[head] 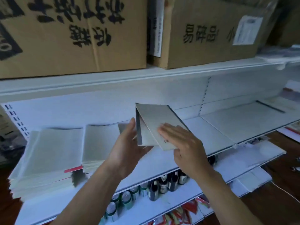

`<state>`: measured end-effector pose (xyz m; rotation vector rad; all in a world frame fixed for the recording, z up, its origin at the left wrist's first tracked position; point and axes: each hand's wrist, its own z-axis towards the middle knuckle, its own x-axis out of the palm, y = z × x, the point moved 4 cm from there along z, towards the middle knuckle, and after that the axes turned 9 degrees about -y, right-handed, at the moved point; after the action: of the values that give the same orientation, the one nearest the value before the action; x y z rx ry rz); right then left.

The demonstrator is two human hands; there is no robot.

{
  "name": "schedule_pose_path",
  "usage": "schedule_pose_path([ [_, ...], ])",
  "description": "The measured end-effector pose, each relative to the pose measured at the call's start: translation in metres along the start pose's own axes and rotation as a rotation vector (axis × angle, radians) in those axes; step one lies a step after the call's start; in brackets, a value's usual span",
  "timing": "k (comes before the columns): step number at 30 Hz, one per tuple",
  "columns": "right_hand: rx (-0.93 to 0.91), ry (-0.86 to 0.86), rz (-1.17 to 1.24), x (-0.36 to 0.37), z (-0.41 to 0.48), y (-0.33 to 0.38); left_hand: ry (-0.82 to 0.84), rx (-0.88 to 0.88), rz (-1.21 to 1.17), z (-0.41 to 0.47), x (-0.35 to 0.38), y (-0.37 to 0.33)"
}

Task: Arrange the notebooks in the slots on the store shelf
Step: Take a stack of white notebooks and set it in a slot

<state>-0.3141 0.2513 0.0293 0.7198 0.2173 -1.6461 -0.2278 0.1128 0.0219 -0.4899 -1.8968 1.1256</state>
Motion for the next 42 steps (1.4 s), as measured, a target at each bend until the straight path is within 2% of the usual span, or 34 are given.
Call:
schedule_pose_path([
  [2, -0.008, 0.103, -0.053, -0.024, -0.023, -0.034, 0.056, -0.082, 0.03, 0.016, 0.046, 0.032],
  [7, 0.176, 0.41, -0.126, -0.092, -0.091, -0.143, 0.142, -0.185, 0.118, 0.053, 0.151, 0.126],
  [10, 0.303, 0.509, -0.136, -0.141, -0.121, -0.189, 0.152, -0.212, 0.138, 0.072, 0.203, 0.173],
  [12, 0.527, 0.398, -0.084, -0.18, -0.131, -0.219, 0.162, -0.244, 0.12, 0.085, 0.235, 0.197],
  [15, 0.982, 0.023, 0.025, -0.228, -0.144, -0.282, 0.216, -0.286, 0.14, 0.105, 0.284, 0.226],
  [17, 1.235, -0.072, 0.232, -0.237, -0.155, -0.321, 0.259, -0.292, 0.171, 0.118, 0.317, 0.246],
  [19, 1.352, -0.146, 0.364, -0.237, -0.164, -0.358, 0.293, -0.304, 0.176, 0.132, 0.354, 0.266],
  [27, 1.459, -0.37, 0.341, -0.251, -0.154, -0.535, 0.133, -0.125, 0.254, 0.26, 0.498, 0.347],
  [30, 1.479, -0.384, 0.312, -0.275, -0.143, -0.608, 0.134, -0.143, 0.264, 0.309, 0.558, 0.366],
  [35, 1.507, -0.411, 0.34, -0.304, -0.127, -0.689, 0.152, -0.207, 0.265, 0.369, 0.628, 0.395],
  [39, 1.493, -0.342, 0.383, -0.306, -0.114, -0.753, 0.146, -0.217, 0.259, 0.414, 0.663, 0.407],
  [42, 1.425, -0.181, 0.36, -0.291, -0.102, -0.806, 0.011, -0.11, 0.325, 0.447, 0.666, 0.413],
])
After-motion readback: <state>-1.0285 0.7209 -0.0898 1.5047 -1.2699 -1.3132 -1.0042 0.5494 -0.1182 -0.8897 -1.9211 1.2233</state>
